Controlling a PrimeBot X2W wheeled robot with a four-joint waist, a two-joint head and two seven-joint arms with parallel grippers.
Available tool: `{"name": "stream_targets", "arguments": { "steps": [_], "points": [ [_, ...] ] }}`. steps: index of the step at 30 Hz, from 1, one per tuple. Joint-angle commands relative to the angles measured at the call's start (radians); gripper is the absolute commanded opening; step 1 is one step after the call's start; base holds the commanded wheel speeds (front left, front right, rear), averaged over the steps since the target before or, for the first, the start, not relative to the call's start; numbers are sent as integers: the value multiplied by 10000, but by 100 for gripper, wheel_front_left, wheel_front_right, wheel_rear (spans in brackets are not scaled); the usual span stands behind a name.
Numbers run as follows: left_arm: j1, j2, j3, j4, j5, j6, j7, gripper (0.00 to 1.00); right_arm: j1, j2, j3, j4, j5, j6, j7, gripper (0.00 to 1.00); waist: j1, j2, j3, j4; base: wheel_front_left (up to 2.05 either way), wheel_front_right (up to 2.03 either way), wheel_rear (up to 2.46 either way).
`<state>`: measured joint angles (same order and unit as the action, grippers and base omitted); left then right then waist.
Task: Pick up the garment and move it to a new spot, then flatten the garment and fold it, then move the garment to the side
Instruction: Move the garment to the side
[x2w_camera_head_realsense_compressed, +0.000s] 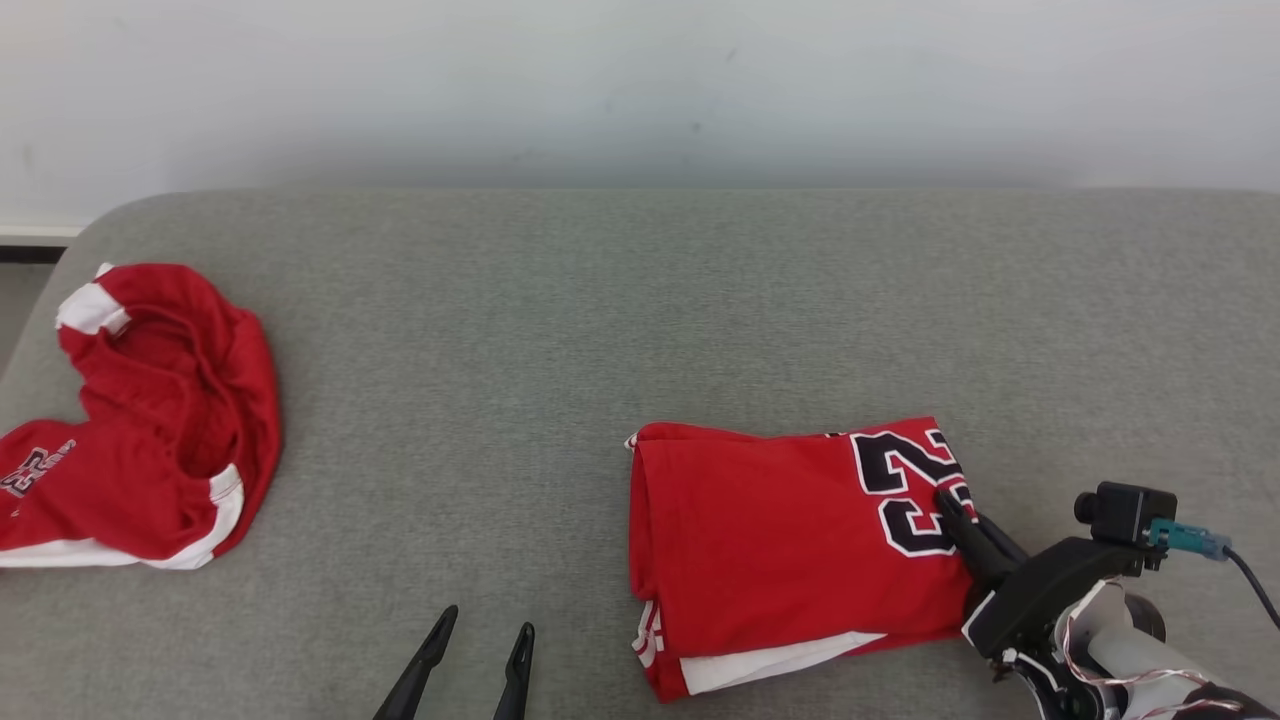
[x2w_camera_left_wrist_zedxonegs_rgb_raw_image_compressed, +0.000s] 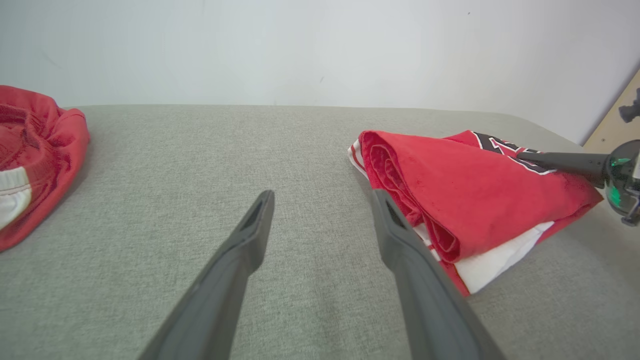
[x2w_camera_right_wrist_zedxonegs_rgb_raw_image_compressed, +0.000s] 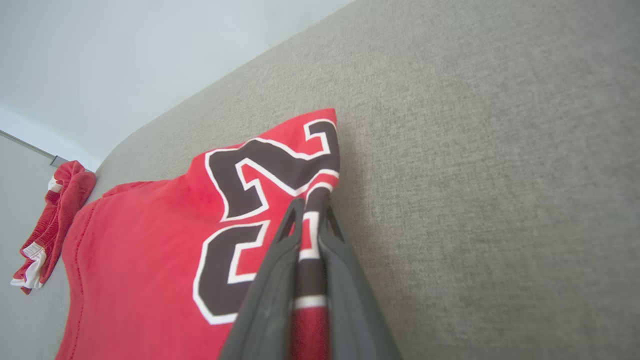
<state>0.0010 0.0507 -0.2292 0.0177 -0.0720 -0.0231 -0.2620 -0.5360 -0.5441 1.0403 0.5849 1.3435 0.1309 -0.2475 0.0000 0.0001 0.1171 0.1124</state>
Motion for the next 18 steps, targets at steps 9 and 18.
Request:
{"name": "stream_targets", "arguments": {
  "steps": [9, 18],
  "points": [
    [-57, 0, 106, -149, 253, -87, -35, 100, -425, 170, -542, 51, -978, -3, -188, 0, 0, -1, 135, -1131, 0, 0, 0],
    [-181, 13, 163, -203, 407, -162, -36, 100, -38, 407, -1405, -216, -1947, -3, -185, 0, 0, -1, 226, -2306, 0, 0, 0]
  ]
}}
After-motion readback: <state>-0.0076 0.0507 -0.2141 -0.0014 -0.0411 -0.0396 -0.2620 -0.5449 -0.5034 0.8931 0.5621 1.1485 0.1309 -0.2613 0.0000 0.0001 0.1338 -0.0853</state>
